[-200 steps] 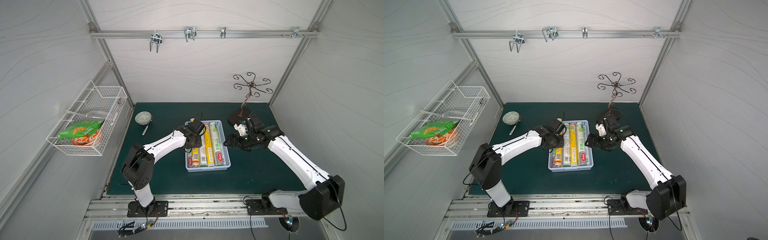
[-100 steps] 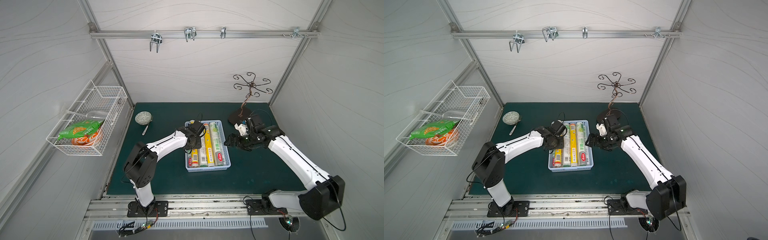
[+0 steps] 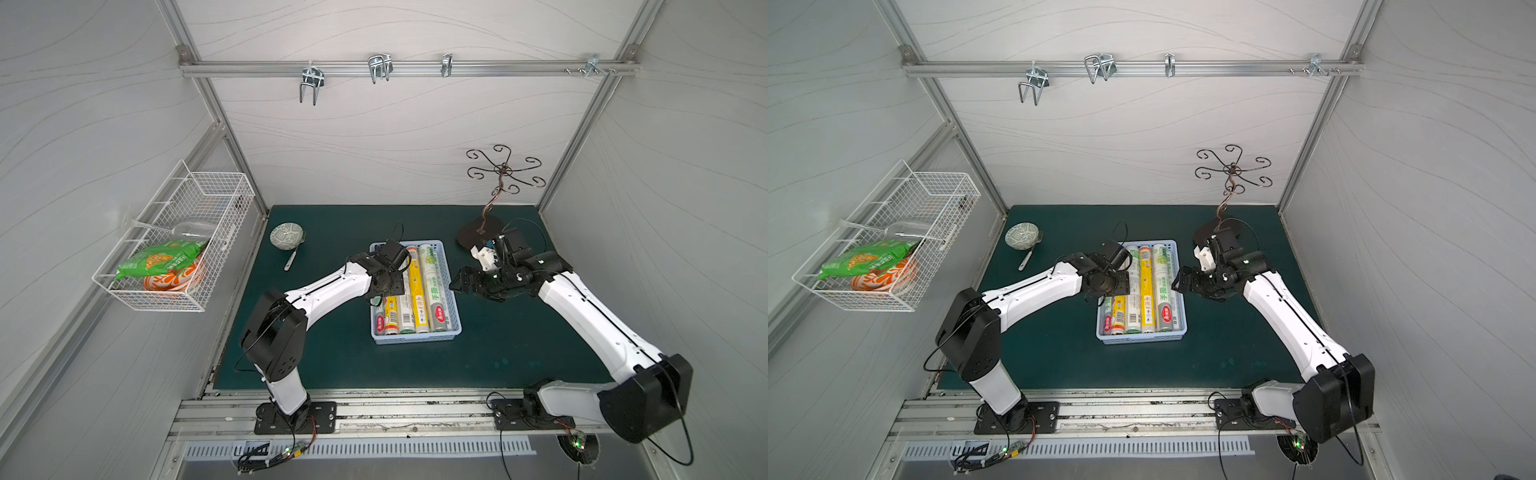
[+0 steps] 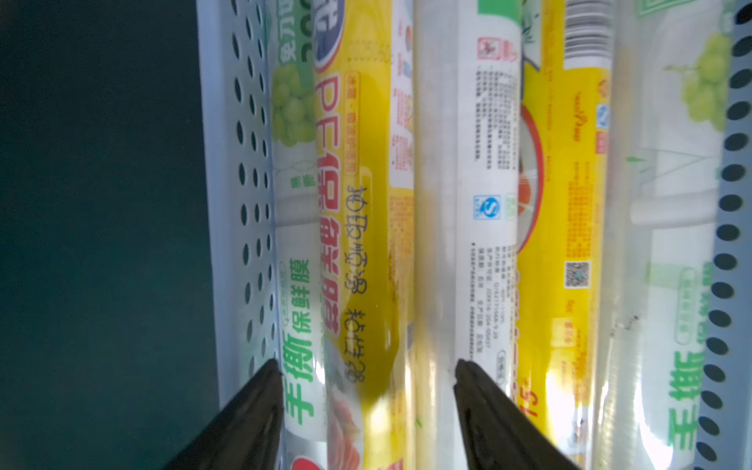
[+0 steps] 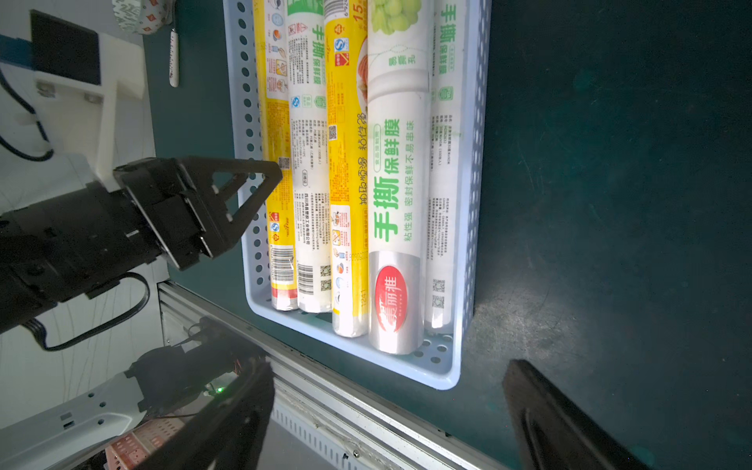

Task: Put the plastic wrap into the basket
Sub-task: Place the plastic wrap in the basket, then reset both arms

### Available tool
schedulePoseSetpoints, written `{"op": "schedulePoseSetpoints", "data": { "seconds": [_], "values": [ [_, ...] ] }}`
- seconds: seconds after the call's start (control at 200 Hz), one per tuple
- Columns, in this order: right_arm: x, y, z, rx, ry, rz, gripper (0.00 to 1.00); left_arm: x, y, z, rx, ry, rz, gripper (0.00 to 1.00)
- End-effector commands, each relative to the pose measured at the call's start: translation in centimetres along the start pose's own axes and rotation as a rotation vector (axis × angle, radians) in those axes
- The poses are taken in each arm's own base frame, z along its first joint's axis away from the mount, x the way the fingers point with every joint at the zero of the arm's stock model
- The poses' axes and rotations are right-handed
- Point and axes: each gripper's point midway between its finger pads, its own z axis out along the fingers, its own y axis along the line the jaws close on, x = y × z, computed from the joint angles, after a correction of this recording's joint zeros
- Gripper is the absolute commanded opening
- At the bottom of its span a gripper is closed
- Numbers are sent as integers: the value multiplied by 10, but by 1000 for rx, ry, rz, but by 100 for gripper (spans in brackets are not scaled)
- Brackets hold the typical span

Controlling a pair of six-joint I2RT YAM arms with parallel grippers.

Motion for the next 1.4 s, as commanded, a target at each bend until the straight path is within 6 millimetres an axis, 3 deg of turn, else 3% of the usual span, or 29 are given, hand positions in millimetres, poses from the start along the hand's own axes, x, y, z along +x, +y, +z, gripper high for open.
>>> {"op": "schedulePoseSetpoints", "data": {
  "seconds": [0.0, 0.145, 0.34, 0.5, 0.655, 0.76, 1.025, 1.211, 1.391],
  "values": [
    [-9, 1, -19, 20, -74, -42, 94, -27, -3, -36, 28, -133, 40, 79],
    [-24, -1, -40, 73, -182, -89, 94, -52, 0, -79, 38, -285, 96, 85],
    [-48, 4, -77, 131, -365, -183, 96, -87, 23, -138, -44, -530, 132, 97],
    [-65, 0, -96, 194, -491, -240, 99, -106, 52, -158, -162, -733, 181, 98],
    [-80, -29, -95, 285, -572, -219, 99, -110, 110, -150, -266, -823, 59, 98],
    [-89, -52, -88, 312, -631, -199, 99, -108, 139, -138, -332, -876, 41, 97],
    [-100, -120, -39, 376, -677, -206, 99, -79, 213, -89, -501, -871, -68, 98],
    [-99, -154, -17, 368, -722, -194, 99, -60, 249, -74, -587, -844, -123, 98],
    [-98, -178, -7, 406, -753, -211, 99, -49, 278, -56, -632, -801, -169, 98]
  ]
}}
